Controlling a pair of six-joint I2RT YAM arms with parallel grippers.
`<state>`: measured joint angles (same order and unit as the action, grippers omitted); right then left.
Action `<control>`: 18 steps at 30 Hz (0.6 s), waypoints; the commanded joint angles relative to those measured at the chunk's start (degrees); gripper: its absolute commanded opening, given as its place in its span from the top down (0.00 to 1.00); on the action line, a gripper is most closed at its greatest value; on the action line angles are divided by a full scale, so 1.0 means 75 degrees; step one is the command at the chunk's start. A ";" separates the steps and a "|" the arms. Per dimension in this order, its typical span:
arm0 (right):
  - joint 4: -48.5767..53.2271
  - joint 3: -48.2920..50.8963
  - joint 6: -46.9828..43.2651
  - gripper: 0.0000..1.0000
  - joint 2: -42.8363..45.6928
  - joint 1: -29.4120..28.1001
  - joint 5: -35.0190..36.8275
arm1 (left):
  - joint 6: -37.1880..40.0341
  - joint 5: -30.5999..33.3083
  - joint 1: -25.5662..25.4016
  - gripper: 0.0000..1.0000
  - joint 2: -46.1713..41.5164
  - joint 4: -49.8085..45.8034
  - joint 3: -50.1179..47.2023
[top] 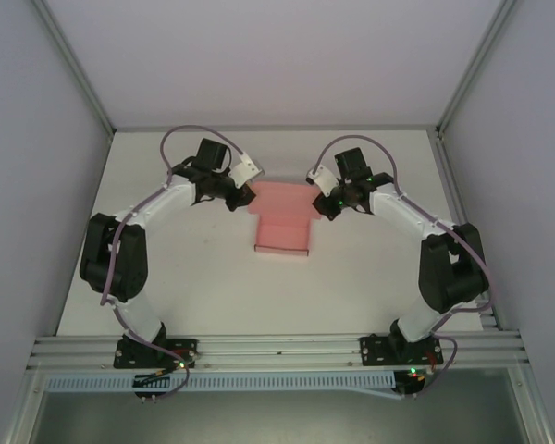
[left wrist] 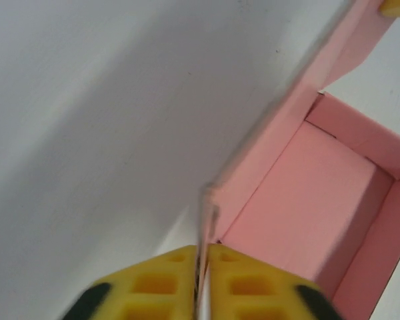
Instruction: Assemble paper box
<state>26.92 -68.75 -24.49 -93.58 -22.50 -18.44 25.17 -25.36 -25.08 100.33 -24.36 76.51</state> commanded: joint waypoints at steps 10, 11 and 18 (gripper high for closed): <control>-0.2251 0.0469 0.4298 1.00 0.0501 -0.0028 0.1552 | -0.5433 0.4486 -0.1080 1.00 -0.0936 0.1568 -0.0483; -0.2695 0.0655 0.4938 1.00 0.0560 -0.0063 0.1655 | -0.6040 0.5073 -0.1226 1.00 -0.1015 0.1762 -0.0643; -0.4629 0.1399 0.7727 1.00 0.0713 -0.0936 0.3999 | -0.8894 0.7914 -0.2454 1.00 -0.0971 0.2314 -0.1003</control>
<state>0.62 -59.02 20.08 -89.86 -27.64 -0.54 -26.72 19.99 -42.68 93.41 -9.85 70.46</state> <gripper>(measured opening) 0.054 0.045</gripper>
